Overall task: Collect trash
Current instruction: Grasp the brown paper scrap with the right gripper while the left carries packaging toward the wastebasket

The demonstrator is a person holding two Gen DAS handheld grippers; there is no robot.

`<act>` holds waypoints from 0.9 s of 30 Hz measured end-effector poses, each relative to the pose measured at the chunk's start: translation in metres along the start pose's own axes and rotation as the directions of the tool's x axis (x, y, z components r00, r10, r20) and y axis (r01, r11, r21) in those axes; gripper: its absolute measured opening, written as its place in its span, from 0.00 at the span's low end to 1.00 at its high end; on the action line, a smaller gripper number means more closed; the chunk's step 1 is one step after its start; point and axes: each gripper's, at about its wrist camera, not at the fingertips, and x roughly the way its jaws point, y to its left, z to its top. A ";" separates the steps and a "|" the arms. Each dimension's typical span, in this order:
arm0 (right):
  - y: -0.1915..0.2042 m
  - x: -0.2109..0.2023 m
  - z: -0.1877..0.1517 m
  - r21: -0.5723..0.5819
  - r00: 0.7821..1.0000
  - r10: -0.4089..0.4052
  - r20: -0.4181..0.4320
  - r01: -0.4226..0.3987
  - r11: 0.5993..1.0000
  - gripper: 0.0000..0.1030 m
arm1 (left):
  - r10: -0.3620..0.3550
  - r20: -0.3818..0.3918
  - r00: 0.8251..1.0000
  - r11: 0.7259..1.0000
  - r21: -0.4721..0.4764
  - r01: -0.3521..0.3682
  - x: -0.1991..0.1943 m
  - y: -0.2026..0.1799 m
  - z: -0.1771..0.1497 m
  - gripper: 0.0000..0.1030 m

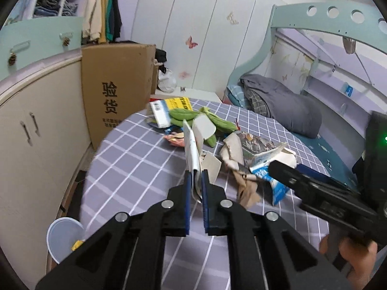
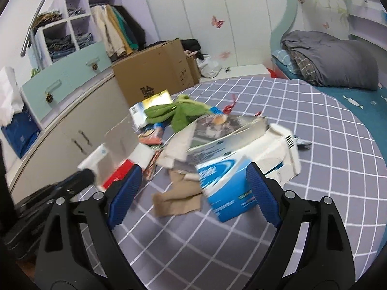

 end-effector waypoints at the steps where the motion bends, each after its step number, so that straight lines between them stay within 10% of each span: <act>1: 0.005 0.002 -0.003 -0.012 1.000 0.003 -0.016 -0.004 1.000 0.83 | -0.003 0.003 1.000 1.000 0.001 0.003 -0.007 0.003 -0.004 0.07; 9: 0.029 0.027 -0.017 -0.043 0.994 -0.015 -0.112 0.010 0.999 0.83 | -0.001 -0.023 1.000 0.997 -0.083 -0.001 -0.027 0.040 -0.038 0.10; 12: 0.028 0.039 -0.017 -0.022 0.990 -0.039 -0.132 0.036 0.999 0.82 | -0.009 -0.047 0.999 0.994 -0.112 0.004 -0.021 0.048 -0.046 0.30; 14: 0.027 0.042 -0.016 -0.006 0.989 -0.042 -0.144 0.042 0.999 0.68 | 0.018 -0.032 0.999 0.993 -0.118 -0.022 -0.018 0.051 -0.050 0.47; 18: 0.025 0.050 -0.019 0.003 0.984 -0.030 -0.174 0.031 1.000 0.33 | -0.001 -0.047 0.999 0.994 -0.109 -0.004 -0.007 0.050 -0.052 0.49; 23: 0.023 0.039 -0.019 0.005 0.991 -0.008 -0.134 0.008 1.000 0.12 | -0.031 -0.072 0.997 0.990 -0.140 0.020 0.009 0.053 -0.047 0.49; 25: 0.025 0.031 -0.018 0.006 0.992 0.022 -0.125 -0.021 1.000 0.10 | -0.049 -0.084 0.995 0.986 -0.160 0.035 0.015 0.055 -0.047 0.23; 27: 0.029 0.024 -0.017 0.005 0.992 0.054 -0.117 -0.054 0.999 0.09 | -0.070 -0.091 0.993 0.984 -0.172 0.054 0.019 0.055 -0.046 0.18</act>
